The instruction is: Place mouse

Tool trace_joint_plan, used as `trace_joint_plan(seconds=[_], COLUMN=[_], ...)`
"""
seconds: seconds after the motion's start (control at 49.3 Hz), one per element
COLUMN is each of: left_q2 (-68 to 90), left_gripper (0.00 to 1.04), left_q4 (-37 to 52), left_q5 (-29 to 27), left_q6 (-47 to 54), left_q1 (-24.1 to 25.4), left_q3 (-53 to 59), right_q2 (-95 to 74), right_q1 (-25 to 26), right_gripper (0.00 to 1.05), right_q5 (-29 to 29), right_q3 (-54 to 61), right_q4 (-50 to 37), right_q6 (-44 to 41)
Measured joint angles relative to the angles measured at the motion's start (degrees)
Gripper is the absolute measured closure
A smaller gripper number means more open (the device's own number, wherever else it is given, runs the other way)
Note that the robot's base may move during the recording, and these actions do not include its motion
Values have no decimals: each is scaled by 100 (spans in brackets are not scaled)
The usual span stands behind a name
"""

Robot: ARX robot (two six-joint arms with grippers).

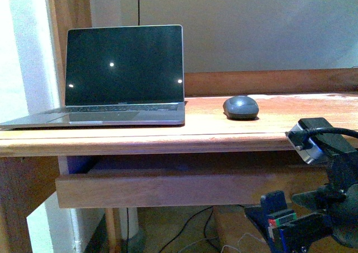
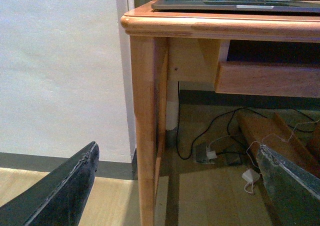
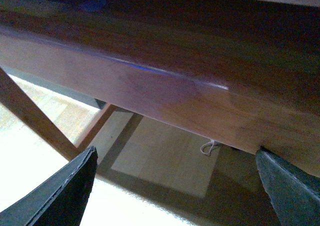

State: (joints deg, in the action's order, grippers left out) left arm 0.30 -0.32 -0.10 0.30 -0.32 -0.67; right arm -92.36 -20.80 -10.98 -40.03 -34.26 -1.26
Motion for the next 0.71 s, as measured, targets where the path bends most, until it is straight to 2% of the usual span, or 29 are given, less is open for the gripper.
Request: trace_joint_plan(seconds=[0.183, 0.385, 0.548, 0.629, 0.71], left_q2=[0, 0, 0, 0, 0], left_gripper=[8, 8, 8, 8, 8], left_q4=[0, 0, 0, 0, 0], left_q5=[0, 2, 2, 0, 0], left_q6=[0, 0, 0, 0, 0], left_q1=[0, 0, 0, 0, 0], left_q3=[0, 0, 0, 0, 0], right_q2=[-219, -170, 435, 1191, 1836], right_q1=[-166, -188, 186, 577, 1029], right_gripper=[7, 7, 7, 7, 7], right_q5=[409, 328, -437, -1071, -1432], right_q3=[-227, -350, -343, -166, 129], right_q4=[48, 245, 780, 1003, 1082], right_q6=[326, 424, 221, 140, 166])
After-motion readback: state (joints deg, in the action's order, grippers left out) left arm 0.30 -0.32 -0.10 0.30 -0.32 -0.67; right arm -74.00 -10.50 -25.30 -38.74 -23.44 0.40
